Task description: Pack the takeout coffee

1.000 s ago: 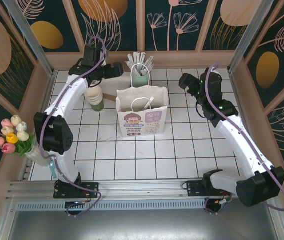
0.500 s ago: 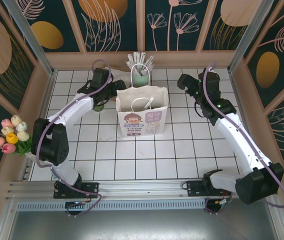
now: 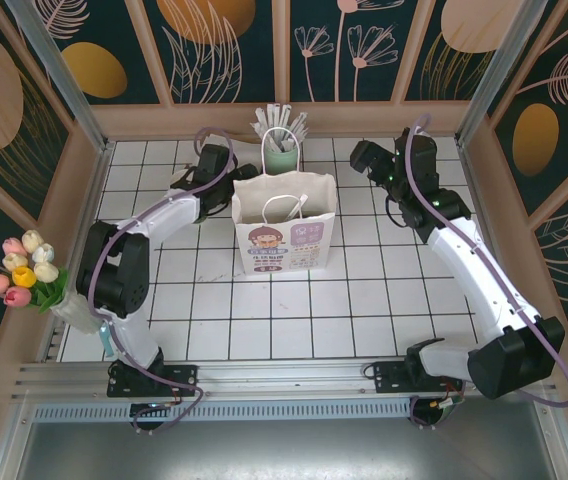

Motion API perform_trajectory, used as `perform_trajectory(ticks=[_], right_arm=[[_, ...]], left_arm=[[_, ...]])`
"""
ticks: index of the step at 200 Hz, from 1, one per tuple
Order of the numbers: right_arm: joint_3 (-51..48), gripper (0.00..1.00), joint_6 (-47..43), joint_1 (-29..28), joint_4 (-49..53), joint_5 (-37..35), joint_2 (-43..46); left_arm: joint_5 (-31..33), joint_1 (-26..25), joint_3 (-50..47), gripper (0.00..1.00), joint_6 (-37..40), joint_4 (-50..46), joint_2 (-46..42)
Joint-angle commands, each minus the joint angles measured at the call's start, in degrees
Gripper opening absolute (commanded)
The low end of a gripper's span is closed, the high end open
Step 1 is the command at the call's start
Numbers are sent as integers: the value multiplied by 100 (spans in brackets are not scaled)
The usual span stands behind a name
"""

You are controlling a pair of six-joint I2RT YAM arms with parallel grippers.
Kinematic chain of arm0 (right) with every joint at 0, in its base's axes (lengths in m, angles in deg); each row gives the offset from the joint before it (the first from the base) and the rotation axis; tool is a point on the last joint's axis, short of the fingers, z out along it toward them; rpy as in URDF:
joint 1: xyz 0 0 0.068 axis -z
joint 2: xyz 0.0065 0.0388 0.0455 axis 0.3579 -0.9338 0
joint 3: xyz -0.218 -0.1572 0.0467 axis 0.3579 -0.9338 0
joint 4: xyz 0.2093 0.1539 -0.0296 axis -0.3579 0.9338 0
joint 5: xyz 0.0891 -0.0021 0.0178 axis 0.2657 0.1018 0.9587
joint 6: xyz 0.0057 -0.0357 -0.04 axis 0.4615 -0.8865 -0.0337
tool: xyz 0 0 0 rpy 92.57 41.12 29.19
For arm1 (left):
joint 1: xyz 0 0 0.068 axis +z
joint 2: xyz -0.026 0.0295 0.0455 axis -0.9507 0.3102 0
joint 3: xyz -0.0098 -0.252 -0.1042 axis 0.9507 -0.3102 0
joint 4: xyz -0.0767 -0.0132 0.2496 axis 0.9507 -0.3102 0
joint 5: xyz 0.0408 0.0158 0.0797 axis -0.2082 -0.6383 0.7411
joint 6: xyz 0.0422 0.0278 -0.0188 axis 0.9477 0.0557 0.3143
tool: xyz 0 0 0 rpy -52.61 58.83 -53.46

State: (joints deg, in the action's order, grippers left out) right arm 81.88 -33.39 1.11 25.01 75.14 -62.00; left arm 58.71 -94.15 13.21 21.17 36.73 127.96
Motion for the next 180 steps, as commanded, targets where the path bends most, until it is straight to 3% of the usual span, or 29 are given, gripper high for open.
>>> perform_trajectory(ticks=[1,60,118,131,161,180], right_arm=[[77,99,-85,-13,130,-36,104],[-101,99,-120,16,58,-69,226],[-194,99,-60,12,-56,44,145],[-151,99,-50,14,-34,72,93],[-88,99,-76,16,62,85,76],[-128,99,-94,16,107,50,112]], left_arm=[[-135,-134,-216,79,-602,440,-89],[59,-732,333,80,-1177,378,265],[-33,-1219,1028,81,-1197,270,775],[89,-1224,1205,83,-1002,61,792],[1285,-928,846,87,-473,-408,250],[1327,-563,508,87,-32,-426,-21]])
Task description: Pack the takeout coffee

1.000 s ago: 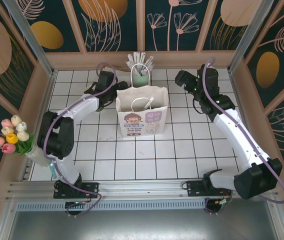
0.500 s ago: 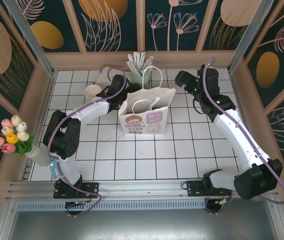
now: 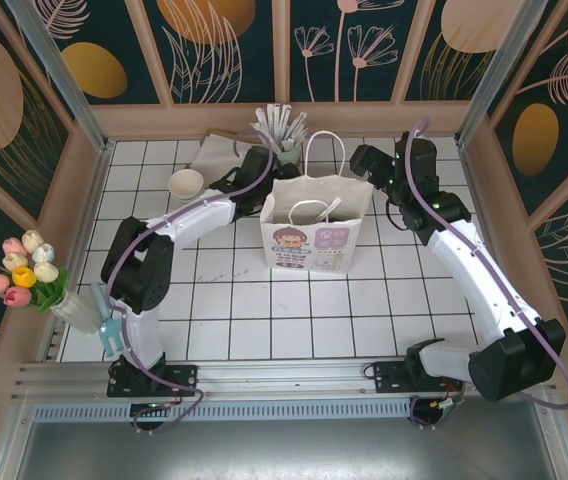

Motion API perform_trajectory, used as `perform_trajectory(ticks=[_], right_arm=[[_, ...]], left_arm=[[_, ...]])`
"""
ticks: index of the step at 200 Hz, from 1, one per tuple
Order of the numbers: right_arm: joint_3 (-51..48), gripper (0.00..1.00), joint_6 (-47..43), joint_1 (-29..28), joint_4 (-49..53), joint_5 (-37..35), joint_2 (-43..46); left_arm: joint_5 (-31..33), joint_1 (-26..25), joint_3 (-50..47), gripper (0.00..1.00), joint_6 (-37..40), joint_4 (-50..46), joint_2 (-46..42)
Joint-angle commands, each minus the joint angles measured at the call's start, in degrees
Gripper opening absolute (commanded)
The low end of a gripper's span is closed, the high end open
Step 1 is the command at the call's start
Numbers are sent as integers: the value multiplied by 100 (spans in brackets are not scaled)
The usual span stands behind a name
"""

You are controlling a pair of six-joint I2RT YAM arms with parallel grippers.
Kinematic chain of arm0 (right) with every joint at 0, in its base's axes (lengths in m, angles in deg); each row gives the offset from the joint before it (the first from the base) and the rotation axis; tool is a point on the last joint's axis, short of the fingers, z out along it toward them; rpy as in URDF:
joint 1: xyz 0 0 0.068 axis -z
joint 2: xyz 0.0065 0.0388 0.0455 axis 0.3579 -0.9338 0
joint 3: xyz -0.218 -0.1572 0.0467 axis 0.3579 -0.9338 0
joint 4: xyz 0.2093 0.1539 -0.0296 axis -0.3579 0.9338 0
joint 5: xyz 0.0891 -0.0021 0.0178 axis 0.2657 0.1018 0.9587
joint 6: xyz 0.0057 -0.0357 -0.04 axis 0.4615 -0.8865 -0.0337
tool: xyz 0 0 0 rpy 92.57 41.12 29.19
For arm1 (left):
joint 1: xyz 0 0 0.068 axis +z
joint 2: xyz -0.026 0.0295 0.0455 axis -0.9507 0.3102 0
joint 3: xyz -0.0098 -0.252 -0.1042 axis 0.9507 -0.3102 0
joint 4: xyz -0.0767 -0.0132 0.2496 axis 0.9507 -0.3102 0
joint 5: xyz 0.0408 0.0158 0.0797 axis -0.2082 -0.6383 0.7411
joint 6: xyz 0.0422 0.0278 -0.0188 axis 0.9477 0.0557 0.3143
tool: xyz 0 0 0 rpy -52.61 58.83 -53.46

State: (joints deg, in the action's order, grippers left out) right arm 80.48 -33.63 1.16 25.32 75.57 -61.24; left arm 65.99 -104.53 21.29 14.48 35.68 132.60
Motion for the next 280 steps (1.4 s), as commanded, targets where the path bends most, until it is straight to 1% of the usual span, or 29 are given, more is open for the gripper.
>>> perform_trajectory(ticks=[1,17,39,55,67,85,117,135,147,163,185,208,254,280], right_arm=[[10,99,-70,12,74,2,38],[-20,99,-78,10,89,-24,60],[-45,99,-88,10,104,-38,109],[-71,99,-96,13,107,-63,139],[-80,99,-105,13,124,-82,169],[-107,99,-117,15,153,-125,210],[-106,99,-133,15,229,-170,259],[-124,99,-123,13,242,-199,293],[-140,99,-123,12,252,-214,298],[-135,99,-126,13,280,-233,313],[-117,99,-131,12,322,-246,328],[-116,99,-132,8,360,-284,356],[-133,99,-101,8,396,-309,382],[-143,99,-88,6,420,-337,412]], left_arm=[[588,496,-303,87,667,-332,-485],[566,692,-52,85,1335,-735,-339],[774,722,726,84,2192,-1431,153],[886,730,1293,83,2600,-1758,527],[1025,750,1714,82,2793,-2014,843],[1067,798,2362,81,3024,-2380,1330],[914,819,3673,78,3437,-3206,2264],[697,821,4100,77,3573,-3446,2595],[559,817,4209,77,3615,-3455,2722],[546,819,4270,77,3625,-3450,2855],[431,868,4243,71,3687,-3381,2957],[396,929,4048,69,3759,-3226,2862],[-89,1123,3554,59,4115,-2801,2586],[-253,1190,3311,59,4323,-2639,2485]])
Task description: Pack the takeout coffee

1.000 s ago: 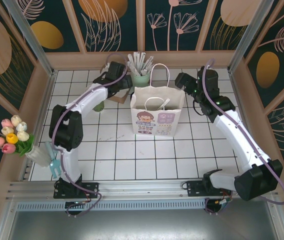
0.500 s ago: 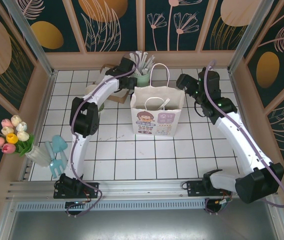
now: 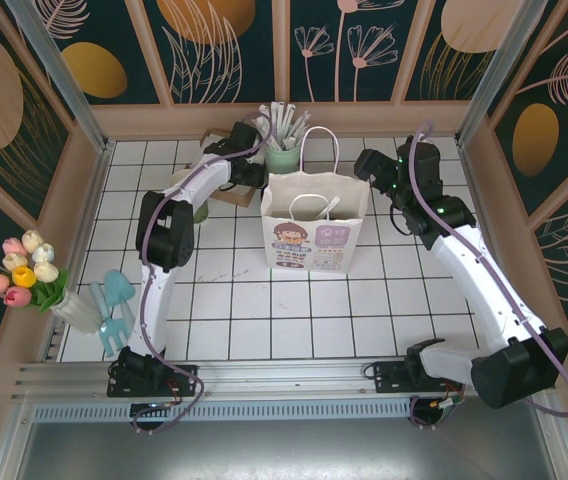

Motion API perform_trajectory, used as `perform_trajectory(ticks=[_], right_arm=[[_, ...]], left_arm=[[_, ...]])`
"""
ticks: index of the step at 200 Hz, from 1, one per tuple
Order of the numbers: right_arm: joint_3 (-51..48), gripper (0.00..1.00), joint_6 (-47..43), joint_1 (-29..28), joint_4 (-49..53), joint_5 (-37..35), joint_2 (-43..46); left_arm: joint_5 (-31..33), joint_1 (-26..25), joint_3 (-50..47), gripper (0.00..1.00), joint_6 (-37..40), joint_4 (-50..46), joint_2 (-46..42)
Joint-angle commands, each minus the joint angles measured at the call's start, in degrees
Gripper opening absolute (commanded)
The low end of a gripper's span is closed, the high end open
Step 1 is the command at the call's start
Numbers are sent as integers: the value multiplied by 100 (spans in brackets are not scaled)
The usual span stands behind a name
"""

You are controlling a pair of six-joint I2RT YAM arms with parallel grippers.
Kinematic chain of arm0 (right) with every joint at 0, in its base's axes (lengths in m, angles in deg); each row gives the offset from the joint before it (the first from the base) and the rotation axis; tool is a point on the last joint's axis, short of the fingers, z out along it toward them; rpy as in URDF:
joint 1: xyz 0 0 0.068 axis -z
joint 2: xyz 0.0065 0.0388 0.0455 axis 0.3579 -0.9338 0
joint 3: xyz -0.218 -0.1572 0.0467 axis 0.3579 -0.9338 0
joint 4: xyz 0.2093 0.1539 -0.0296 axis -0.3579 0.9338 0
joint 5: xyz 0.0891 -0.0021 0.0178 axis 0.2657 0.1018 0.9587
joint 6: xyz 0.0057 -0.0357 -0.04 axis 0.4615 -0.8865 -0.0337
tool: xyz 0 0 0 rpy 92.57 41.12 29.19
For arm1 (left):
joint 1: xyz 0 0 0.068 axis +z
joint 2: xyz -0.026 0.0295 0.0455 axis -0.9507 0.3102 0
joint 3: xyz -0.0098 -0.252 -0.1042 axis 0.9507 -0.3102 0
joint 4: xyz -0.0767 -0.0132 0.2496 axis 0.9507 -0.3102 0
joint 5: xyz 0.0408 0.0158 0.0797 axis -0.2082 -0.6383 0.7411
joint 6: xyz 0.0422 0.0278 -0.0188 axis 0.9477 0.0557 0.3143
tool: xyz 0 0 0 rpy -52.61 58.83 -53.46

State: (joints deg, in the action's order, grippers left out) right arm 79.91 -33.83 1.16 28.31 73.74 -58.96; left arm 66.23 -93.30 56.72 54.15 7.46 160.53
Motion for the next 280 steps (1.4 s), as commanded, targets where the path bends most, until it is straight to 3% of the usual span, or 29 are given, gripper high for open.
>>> perform_trajectory(ticks=[1,71,109,132,205,280], right_arm=[[-86,99,-68,5,122,-153,188],[-104,99,-34,13,141,-205,268],[-103,99,-33,11,140,-197,267],[-120,99,-33,9,128,-197,268],[-146,99,-33,9,114,-180,286],[-129,99,-42,10,123,-199,312]], left_arm=[[-280,69,-247,59,367,197,-317],[-455,115,-571,45,477,588,-454],[-324,119,-482,46,547,518,-492],[-324,115,-476,51,549,493,-554],[-384,130,-482,45,573,488,-658],[-353,141,-211,50,611,322,-273]])
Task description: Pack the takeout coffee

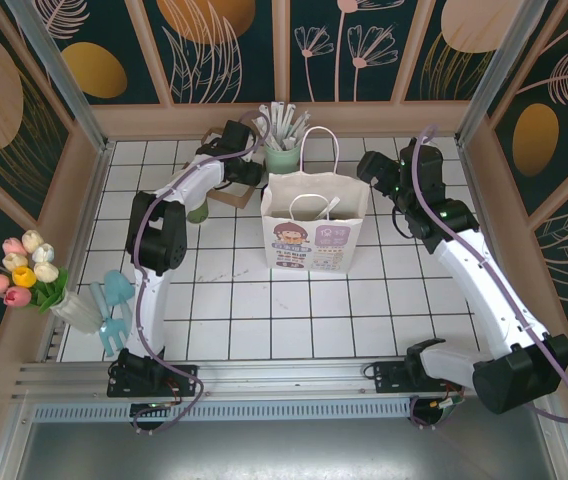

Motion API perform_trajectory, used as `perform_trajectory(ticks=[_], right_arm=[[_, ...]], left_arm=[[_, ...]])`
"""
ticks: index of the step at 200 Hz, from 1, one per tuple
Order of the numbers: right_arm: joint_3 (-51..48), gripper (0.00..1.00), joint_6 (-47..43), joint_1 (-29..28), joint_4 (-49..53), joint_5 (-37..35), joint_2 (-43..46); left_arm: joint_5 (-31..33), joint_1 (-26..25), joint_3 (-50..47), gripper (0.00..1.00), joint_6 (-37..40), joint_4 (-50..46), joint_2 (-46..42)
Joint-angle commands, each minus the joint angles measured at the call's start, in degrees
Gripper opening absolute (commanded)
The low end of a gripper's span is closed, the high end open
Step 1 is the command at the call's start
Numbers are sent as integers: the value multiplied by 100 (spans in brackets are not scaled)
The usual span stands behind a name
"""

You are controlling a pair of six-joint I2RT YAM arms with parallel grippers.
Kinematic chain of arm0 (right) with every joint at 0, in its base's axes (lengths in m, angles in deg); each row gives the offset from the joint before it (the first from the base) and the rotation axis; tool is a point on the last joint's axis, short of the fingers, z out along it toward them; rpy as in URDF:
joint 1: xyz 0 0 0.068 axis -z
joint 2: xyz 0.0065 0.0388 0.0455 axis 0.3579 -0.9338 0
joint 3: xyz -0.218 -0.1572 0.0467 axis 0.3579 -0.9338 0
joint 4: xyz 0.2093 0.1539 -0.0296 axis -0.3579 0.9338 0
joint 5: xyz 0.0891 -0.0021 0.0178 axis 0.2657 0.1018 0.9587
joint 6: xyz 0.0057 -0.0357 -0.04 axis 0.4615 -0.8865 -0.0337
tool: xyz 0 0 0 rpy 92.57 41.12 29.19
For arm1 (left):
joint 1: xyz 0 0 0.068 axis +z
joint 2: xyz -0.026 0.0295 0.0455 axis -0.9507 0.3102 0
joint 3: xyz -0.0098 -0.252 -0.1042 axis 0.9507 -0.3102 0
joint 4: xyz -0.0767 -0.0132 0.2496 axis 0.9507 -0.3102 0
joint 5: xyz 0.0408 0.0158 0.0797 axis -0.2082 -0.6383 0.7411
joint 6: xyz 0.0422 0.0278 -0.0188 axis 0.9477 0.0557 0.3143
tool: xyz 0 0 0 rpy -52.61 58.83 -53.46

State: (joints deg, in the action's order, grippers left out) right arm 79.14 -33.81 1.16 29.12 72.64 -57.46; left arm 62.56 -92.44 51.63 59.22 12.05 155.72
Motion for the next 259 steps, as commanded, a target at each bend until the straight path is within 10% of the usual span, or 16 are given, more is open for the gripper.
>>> perform_trajectory(ticks=[1,87,204,259], right_arm=[[-52,99,-44,7,43,-89,162],[-35,99,-35,9,88,-120,163],[-44,99,-52,12,9,-95,108],[-22,99,-70,8,-10,-90,93]], left_arm=[[15,56,304,50,106,-140,217],[80,56,714,47,125,-230,748],[-73,61,863,0,88,-336,187],[-107,60,889,0,69,-371,169]])
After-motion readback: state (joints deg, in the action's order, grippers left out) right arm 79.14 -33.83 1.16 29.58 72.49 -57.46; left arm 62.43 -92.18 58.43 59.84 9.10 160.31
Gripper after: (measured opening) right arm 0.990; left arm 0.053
